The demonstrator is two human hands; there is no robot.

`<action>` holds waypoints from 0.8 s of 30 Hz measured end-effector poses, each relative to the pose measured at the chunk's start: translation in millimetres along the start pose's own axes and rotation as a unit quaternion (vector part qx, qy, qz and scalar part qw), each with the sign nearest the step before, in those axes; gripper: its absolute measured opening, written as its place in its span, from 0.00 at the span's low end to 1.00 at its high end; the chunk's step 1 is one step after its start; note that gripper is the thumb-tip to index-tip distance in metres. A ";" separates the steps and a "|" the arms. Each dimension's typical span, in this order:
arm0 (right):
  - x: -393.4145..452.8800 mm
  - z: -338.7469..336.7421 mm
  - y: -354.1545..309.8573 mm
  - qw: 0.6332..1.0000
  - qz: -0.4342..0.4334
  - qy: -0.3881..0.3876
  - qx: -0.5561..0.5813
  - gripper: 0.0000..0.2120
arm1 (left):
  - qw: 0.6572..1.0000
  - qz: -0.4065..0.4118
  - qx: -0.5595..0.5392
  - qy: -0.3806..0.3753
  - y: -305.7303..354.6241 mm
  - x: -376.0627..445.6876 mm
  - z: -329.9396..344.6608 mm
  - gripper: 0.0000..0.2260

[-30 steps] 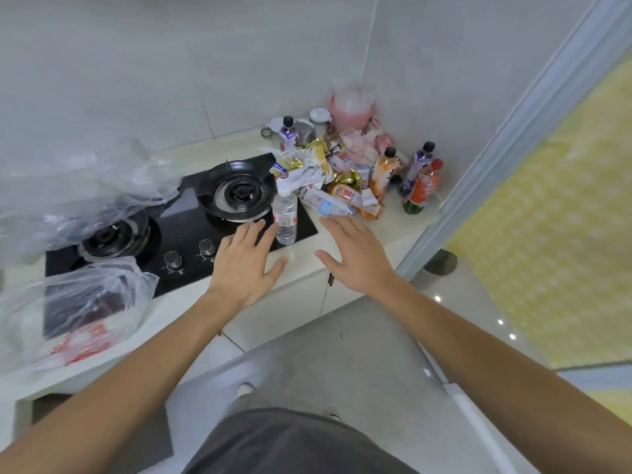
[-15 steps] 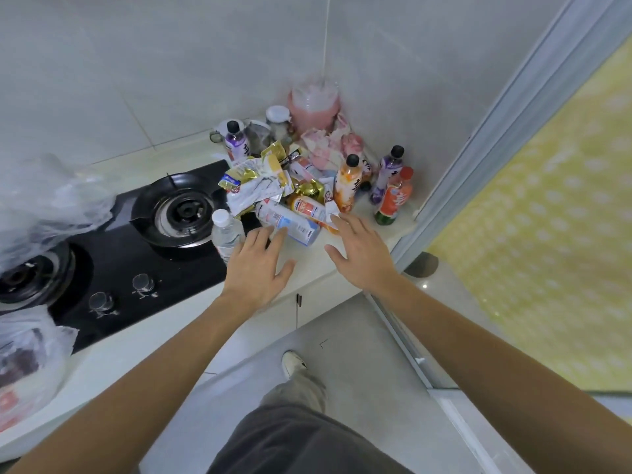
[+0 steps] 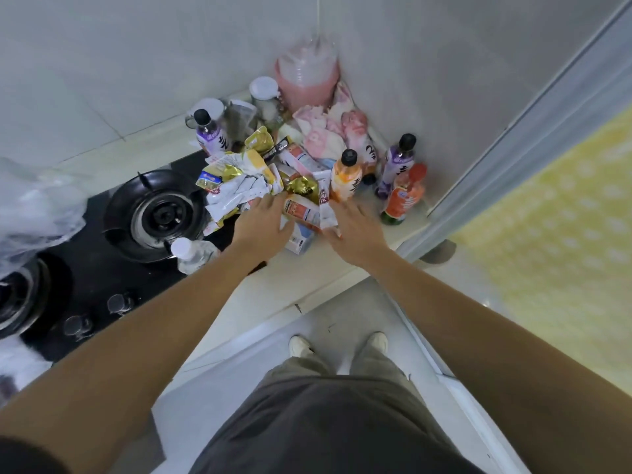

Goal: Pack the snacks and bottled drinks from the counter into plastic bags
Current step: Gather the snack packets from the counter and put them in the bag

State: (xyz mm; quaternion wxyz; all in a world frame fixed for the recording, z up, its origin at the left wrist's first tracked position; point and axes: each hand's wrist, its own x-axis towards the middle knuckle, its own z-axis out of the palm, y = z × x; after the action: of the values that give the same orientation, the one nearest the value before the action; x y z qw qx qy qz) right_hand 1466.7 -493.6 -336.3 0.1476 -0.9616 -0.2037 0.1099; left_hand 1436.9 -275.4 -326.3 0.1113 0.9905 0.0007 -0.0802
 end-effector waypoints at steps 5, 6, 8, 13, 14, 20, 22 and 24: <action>26.1 22.3 8.4 0.998 0.029 -0.024 0.043 0.29 | 0.998 -0.029 -0.049 -0.020 2.1 54.0 0.0 0.25; 29.5 26.4 8.6 0.998 0.033 -0.017 0.052 0.28 | 0.999 -0.022 -0.041 -0.024 2.2 63.8 0.5 0.24; 34.2 33.9 8.4 0.996 0.047 0.003 0.072 0.26 | 0.999 0.012 -0.020 -0.036 1.6 81.5 3.1 0.24; 39.5 48.5 3.9 0.992 0.069 0.076 0.073 0.17 | 0.996 0.056 0.018 -0.074 3.6 112.6 17.9 0.28; 40.3 50.7 3.1 0.990 0.076 0.090 0.072 0.16 | 0.995 0.056 0.025 -0.080 4.0 116.3 22.2 0.28; 43.6 62.1 -5.7 0.971 0.118 0.167 0.120 0.07 | 0.994 0.089 0.031 -0.051 1.4 125.8 32.7 0.20; 44.5 64.0 -10.1 0.964 0.135 0.182 0.136 0.08 | 0.993 0.099 0.047 -0.046 1.6 126.6 31.3 0.20; 46.5 66.4 -12.4 0.958 0.147 0.196 0.146 0.09 | 0.991 0.105 0.069 -0.043 1.8 128.3 29.8 0.20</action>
State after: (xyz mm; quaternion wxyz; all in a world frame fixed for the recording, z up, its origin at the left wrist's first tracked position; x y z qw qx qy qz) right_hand 1485.7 -447.2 -401.2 0.3055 -0.9516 -0.0088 -0.0320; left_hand 1558.9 -285.9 -375.0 0.0501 0.9861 -0.1138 -0.1106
